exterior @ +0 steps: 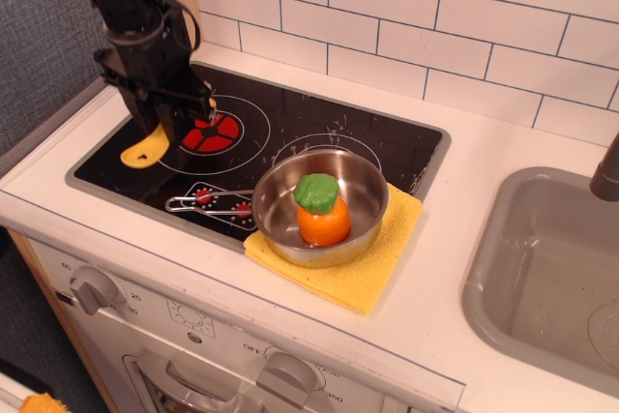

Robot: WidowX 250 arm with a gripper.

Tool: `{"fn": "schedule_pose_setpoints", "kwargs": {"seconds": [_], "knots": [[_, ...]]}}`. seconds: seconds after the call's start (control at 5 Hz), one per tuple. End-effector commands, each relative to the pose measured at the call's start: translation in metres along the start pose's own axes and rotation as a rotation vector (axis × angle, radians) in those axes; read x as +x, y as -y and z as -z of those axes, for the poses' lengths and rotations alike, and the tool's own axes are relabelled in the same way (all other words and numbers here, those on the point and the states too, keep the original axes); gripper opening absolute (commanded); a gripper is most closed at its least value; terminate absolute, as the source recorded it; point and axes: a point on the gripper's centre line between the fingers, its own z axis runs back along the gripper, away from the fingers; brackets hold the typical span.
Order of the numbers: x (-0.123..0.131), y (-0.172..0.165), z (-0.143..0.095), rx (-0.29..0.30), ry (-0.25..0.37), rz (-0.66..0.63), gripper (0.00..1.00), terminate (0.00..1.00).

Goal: Move the brush to the left stove burner.

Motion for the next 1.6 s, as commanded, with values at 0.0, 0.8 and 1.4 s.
{"fn": "schedule_pose_setpoints", "kwargs": {"seconds": [0.0, 0.8, 1.4], "knots": [[-0.01, -0.013, 0.006, 0.032, -0.039, -0.039, 0.0, 0.0], [-0.02, 0.005, -0.072, -0.011, 0.031, -0.016, 1.0, 0.0], [-0.022, 0.007, -0.071, -0.009, 0.023, -0.011, 1.0, 1.0]]}}
